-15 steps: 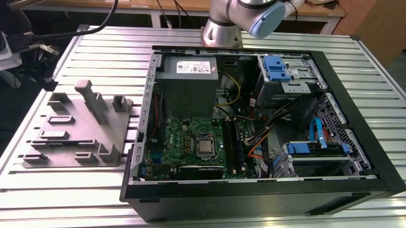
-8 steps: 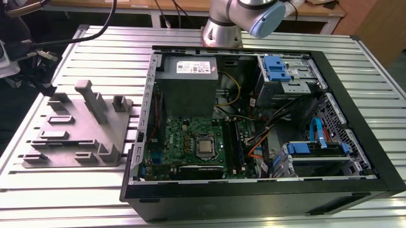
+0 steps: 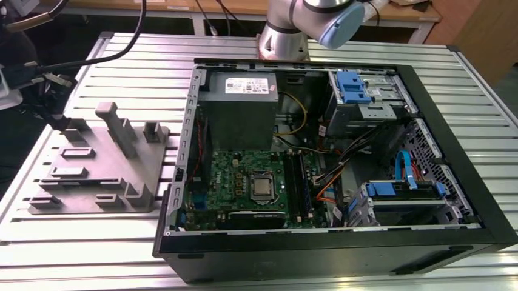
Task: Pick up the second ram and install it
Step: 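Reach for the second ram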
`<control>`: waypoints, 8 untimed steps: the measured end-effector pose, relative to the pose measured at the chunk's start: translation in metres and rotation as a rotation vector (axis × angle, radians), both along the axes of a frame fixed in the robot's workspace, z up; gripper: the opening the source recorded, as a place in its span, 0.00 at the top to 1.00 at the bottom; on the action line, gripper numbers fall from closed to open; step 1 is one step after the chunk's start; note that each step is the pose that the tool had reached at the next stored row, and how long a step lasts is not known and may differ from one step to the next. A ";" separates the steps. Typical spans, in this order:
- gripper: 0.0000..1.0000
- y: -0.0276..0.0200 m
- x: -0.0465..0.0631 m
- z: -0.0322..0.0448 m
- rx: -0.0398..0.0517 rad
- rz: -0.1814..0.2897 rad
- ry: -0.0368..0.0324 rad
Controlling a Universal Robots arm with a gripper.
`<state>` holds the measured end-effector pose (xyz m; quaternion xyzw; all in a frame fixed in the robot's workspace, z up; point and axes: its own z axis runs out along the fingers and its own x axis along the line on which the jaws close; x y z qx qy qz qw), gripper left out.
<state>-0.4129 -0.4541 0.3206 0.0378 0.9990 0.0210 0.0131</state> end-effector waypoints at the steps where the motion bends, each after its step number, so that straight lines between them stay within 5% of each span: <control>1: 0.93 -0.0012 0.000 -0.0011 0.0000 0.000 0.0000; 8: 0.93 -0.0059 -0.001 -0.0107 0.0001 0.000 0.0000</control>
